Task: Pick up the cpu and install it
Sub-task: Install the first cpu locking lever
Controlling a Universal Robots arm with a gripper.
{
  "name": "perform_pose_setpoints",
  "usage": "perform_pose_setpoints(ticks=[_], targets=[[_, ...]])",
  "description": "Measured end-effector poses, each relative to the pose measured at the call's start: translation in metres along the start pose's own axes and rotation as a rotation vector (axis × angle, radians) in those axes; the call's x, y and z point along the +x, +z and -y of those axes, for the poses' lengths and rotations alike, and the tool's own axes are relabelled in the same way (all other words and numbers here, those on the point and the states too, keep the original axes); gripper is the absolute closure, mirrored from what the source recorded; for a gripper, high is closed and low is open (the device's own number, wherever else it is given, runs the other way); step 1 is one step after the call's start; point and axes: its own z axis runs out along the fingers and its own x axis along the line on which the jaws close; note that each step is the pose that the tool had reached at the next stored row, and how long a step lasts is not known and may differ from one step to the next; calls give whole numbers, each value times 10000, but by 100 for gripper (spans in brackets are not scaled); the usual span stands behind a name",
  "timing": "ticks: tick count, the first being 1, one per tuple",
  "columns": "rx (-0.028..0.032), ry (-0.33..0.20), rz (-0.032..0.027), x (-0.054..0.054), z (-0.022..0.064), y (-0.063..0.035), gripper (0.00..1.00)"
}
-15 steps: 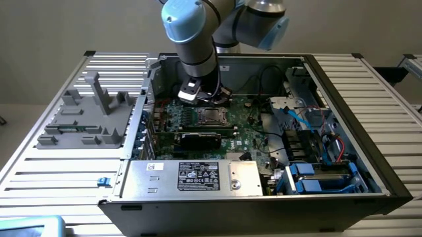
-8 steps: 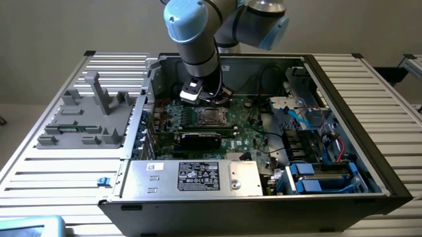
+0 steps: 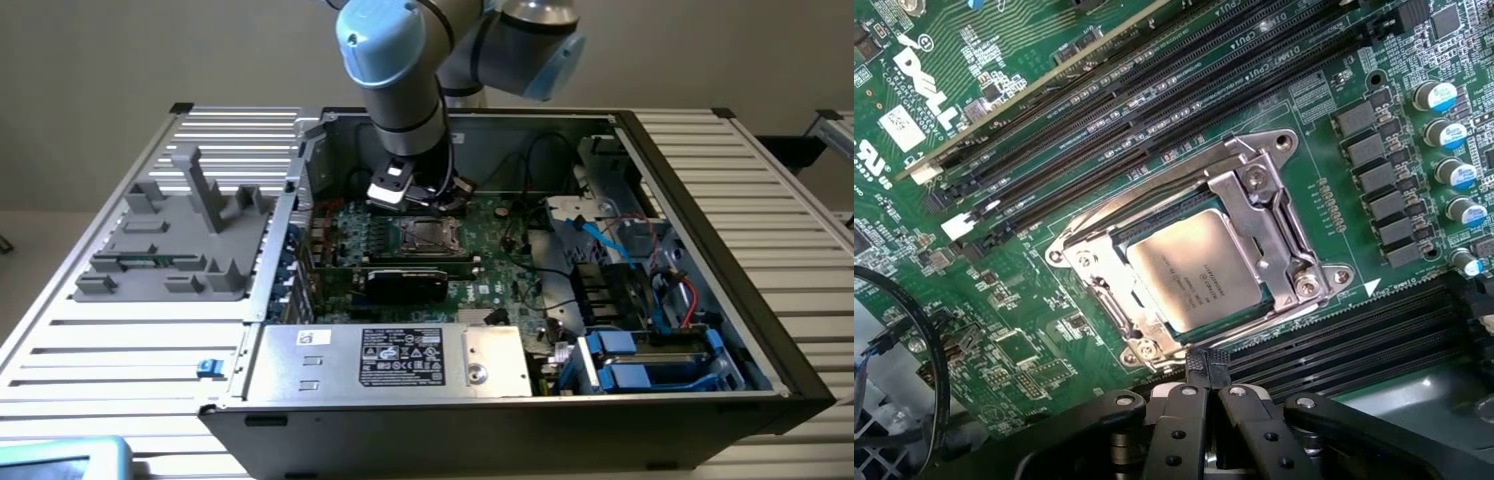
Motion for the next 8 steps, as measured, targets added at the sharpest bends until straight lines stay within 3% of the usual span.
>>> perform_pose_setpoints(ticks=[8], targets=[[-2,1,1,12,5,8,89]])
